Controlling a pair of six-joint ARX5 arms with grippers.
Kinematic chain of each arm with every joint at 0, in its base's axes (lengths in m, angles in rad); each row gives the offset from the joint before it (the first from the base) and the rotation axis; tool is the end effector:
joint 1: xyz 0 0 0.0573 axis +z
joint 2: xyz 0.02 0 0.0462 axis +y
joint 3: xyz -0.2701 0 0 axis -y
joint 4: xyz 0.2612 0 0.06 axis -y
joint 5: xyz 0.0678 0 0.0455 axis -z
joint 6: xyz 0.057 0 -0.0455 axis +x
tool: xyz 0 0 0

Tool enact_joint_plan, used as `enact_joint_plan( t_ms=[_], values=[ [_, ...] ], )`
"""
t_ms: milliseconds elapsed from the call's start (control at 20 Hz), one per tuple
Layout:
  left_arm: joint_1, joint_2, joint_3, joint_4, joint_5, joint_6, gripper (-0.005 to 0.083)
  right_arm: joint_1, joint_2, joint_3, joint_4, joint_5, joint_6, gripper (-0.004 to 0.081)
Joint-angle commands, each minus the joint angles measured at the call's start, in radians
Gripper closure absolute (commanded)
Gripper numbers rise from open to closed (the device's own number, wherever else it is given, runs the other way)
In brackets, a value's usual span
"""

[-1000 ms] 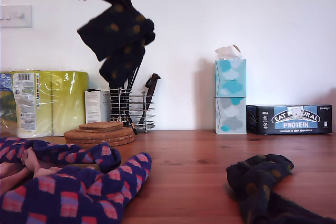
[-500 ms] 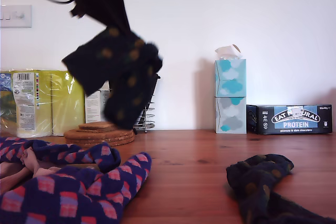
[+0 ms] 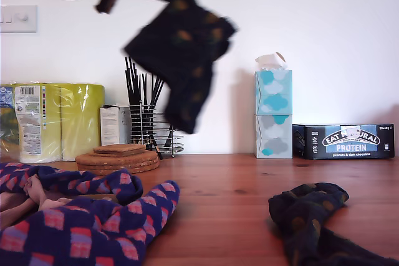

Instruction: Pair up the socks based on colour and pattern, by placing each sock on top of its pair

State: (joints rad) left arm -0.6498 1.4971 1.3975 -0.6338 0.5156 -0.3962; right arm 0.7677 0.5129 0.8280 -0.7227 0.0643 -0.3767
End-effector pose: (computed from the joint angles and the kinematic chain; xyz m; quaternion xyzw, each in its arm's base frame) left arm 0.2642 -0.2361 0.3280 -0.1298 0.4518 -0.4332 0.7690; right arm 0.0953 0.0869 0.3246 -0.2525 0.1187 0.3661 0.8878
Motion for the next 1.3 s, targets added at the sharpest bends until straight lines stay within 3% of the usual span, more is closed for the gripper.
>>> enact_joint_plan(
  t_ms=[0,50,250,350,550,900,1000,1250],
  values=[
    [-0.026,0.001,-0.02,0.065,0.003,-0.104,0.0794,0.005,0.046,-0.003,0.043,-0.013,-0.035,0.0652],
    [-0.041,0.001,-0.02,0.098,0.003,-0.153,0.0788,0.005,0.075,-0.003,0.06,-0.013,0.034,0.059],
    [-0.078,0.001,-0.02,0.22,0.019,-0.287,0.0787,-0.009,0.217,-0.003,0.085,-0.038,0.484,0.0368],
    [-0.084,0.001,-0.02,0.261,0.053,-0.315,0.0787,-0.033,0.275,-0.003,0.101,-0.066,0.599,0.0335],
    [-0.084,0.001,-0.02,0.276,0.09,-0.331,0.0787,-0.113,0.302,-0.003,0.214,-0.236,0.69,0.0335],
    [-0.084,0.001,-0.019,0.378,0.159,-0.394,0.0787,-0.372,0.357,-0.003,0.299,-0.594,0.73,0.0335],
    [-0.086,0.001,-0.019,0.399,0.164,-0.41,0.0787,-0.401,0.385,-0.003,0.339,-0.678,0.748,0.0335],
    [-0.086,0.001,-0.019,0.431,0.187,-0.443,0.0787,-0.408,0.432,-0.003,0.41,-0.785,0.747,0.0336]
  ],
)
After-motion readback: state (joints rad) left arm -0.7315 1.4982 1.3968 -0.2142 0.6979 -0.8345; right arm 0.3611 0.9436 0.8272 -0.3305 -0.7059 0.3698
